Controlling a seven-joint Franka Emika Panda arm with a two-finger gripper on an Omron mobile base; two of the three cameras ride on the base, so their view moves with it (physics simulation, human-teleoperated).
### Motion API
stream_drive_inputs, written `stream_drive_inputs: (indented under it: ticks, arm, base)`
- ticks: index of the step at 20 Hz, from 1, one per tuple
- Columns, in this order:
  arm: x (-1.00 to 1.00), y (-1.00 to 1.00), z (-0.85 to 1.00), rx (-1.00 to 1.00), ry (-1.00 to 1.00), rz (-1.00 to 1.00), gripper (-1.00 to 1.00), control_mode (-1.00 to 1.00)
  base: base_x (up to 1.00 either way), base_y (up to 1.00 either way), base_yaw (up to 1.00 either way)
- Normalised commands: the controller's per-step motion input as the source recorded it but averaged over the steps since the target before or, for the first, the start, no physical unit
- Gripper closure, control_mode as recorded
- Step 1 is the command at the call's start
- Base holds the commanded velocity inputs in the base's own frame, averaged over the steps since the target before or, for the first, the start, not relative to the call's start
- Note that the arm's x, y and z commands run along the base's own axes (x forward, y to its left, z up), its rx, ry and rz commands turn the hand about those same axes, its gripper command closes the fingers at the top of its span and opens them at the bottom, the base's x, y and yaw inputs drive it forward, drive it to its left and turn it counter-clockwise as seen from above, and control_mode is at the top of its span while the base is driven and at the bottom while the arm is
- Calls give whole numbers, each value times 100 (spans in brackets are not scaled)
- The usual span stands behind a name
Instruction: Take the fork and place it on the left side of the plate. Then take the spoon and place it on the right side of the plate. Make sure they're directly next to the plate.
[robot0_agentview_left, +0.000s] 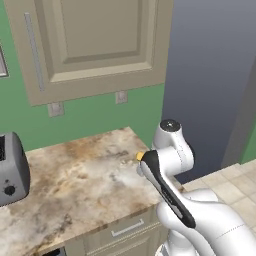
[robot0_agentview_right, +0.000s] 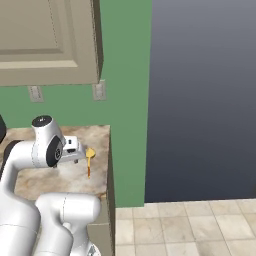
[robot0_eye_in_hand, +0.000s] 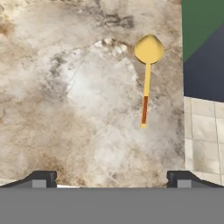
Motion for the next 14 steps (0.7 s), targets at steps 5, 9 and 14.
stream_drive_inputs:
  ticks: [5,9,14]
  arm:
    - [0,0,0,0,0,0,-100,100]
    - [0,0,0,0,0,0,-100,-100]
    - [0,0,0,0,0,0,-100,-100]
  base:
    - [0,0,0]
    - [0,0,0]
    - [0,0,0]
